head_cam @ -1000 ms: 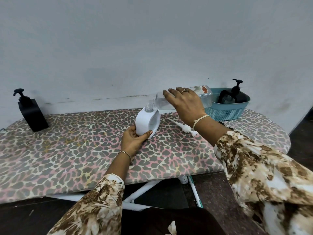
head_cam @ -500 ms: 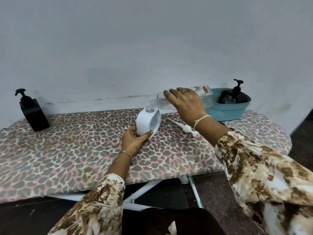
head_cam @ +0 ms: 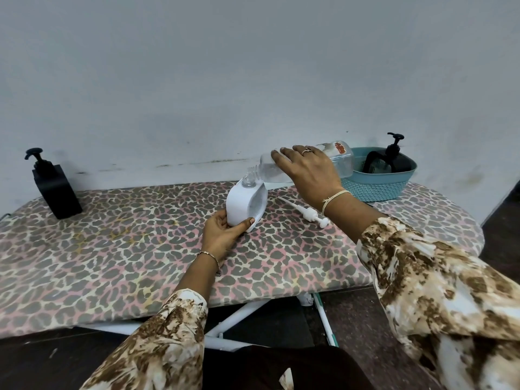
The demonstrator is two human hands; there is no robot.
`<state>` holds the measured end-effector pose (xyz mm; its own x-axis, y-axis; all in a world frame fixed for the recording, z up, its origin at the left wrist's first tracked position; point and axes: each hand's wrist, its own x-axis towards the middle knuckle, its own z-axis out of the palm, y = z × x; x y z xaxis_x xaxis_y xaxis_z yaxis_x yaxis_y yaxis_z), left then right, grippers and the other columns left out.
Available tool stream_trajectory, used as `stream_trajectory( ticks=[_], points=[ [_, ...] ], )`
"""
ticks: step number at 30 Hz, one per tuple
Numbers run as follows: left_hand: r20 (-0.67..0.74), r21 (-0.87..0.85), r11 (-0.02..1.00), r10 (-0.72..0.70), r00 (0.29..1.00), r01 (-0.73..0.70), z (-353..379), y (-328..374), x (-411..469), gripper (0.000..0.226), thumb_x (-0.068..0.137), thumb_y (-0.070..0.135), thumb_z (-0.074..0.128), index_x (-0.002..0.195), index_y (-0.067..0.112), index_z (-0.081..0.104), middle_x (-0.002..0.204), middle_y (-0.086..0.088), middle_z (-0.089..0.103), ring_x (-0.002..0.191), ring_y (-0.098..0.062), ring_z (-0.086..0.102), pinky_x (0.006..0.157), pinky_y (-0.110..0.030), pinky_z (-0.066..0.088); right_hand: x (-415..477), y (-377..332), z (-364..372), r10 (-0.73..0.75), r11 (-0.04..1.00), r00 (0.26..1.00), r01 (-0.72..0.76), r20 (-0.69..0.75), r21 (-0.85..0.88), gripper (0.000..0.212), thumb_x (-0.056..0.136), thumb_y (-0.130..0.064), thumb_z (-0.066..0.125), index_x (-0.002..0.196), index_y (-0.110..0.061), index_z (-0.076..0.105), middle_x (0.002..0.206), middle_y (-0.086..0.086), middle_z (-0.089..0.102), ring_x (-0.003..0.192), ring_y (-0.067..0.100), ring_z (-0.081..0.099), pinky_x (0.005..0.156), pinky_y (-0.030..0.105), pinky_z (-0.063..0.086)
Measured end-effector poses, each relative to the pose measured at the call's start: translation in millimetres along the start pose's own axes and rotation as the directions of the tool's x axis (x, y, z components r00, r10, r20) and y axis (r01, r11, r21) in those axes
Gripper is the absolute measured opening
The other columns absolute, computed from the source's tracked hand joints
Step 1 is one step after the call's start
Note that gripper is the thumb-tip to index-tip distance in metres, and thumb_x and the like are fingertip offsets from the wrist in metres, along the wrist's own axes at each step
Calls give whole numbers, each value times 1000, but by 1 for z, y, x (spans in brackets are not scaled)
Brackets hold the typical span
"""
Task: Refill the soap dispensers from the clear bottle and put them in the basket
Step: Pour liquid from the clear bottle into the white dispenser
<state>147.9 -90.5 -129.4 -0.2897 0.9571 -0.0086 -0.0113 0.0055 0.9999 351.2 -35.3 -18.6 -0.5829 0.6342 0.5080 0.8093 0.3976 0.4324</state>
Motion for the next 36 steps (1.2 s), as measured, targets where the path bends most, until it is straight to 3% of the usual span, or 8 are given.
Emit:
stream_trajectory(
  ticks=[5,13,20,28,32,36],
  points=[
    [2,-11,1000,1,1000,-1,1,0,0,45,68,9,85,107,4,63,98,-7,71,75,-12,71,73,-35,60,0,0,-1,-4,1000,1000,4,-6,12,56,76,4,62,130,-10,54,123,17,64,106,37,64,88,42,51],
    [14,-13,1000,1,1000,-1,0,-4,3,51,66,13,87,110,1,63,100,-12,73,82,-25,73,78,-44,59,1,0,1,-11,1000,1000,11,-13,0,56,72,3,61,127,-10,56,120,16,65,103,37,65,85,40,52],
    [14,-17,1000,-1,1000,2,-2,-5,3,57,64,15,87,113,0,61,105,-11,71,86,-22,72,74,-37,60,1,0,0,-13,1000,1000,13,-14,-3,56,74,3,61,128,-10,55,121,16,65,103,36,65,86,41,51],
    [14,-14,1000,0,1000,0,-1,-2,1,53,65,13,87,111,1,62,101,-10,72,82,-21,73,75,-41,60,1,0,2,-16,1000,999,16,-40,-2,55,75,3,59,129,-10,54,122,16,64,104,37,64,87,41,51],
    [11,-4,1000,5,1000,-5,1,1,-1,50,68,13,85,110,2,62,99,-13,72,74,-24,71,58,-30,59,1,1,3,-3,1000,998,3,-64,4,57,73,4,63,128,-9,55,120,16,65,101,36,65,84,40,52],
    [2,18,999,31,1000,-31,2,0,-3,51,70,14,84,113,3,61,105,-13,70,86,-28,71,65,-33,60,-2,-3,4,47,998,998,-46,-30,47,64,70,6,62,131,-10,51,121,13,65,98,33,65,81,38,51]
  ],
)
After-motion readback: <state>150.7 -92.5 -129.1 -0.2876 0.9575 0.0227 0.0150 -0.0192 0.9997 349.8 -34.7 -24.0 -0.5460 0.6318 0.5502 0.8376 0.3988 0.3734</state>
